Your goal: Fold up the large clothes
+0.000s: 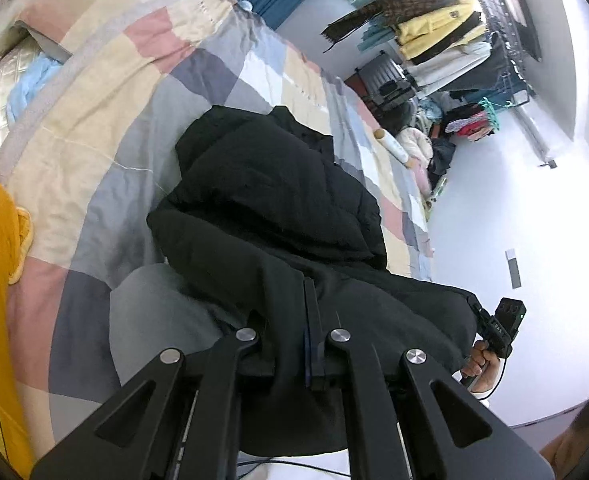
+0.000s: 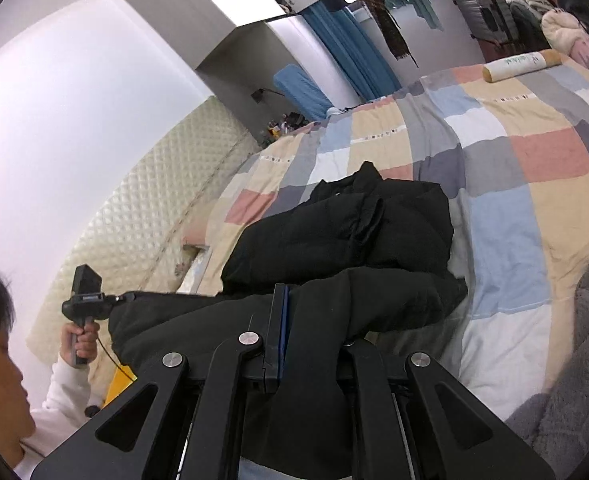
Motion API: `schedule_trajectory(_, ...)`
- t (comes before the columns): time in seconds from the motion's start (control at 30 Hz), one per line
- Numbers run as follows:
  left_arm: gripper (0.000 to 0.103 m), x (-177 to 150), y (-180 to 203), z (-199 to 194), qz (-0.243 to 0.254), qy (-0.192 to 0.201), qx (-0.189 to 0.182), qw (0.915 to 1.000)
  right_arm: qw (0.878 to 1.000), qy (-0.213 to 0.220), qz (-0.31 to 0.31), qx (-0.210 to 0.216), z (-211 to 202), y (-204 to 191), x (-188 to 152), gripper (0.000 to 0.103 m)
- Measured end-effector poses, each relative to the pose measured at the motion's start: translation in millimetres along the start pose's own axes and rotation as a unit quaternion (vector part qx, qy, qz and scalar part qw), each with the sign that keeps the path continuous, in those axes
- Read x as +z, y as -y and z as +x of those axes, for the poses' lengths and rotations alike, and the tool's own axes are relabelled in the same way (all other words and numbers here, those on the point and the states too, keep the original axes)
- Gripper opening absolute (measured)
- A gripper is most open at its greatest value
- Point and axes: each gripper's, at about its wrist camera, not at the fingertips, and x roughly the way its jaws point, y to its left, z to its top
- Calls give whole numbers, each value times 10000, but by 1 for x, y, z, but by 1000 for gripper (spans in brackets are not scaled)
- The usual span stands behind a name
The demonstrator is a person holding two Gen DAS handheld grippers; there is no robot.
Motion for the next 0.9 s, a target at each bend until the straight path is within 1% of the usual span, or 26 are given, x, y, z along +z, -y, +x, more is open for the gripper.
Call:
schedule_trajectory(0.1,7,19,11,3,182,65,118,9997,10000,42,0,-16,7,3,16,6)
schedule_trajectory(0.23,7,54,17,12,184,188,192,9995,9998,161,132,-31,21,15,49,6)
schedule_trajectory(0.27,8,64,21,14,220,193,259,9992,9997,182,190,-26,23,19,53,6)
schedule_trajectory(0.33,8,77,27,18,306,199,387,9986,9992,218,336,-32,32,27,73,6)
schedule_trajectory(0.4,9,92,36,26,461,223,589,9970,9986,257,446,-84,41,36,87,6)
schedule_trajectory(0.53,11,123,43,47,536,182,956,9938,9965,215,807,-99,66,59,111,6)
schedule_trajectory(0.63,12,144,46,65,619,138,1244,9902,9950,151,962,-207,85,75,125,6)
schedule_trajectory(0.77,12,168,46,86,677,121,1414,9876,9927,60,1145,-367,110,96,143,6)
schedule_trajectory(0.9,13,196,38,112,537,138,1555,9863,9899,-56,1313,-533,138,118,157,6)
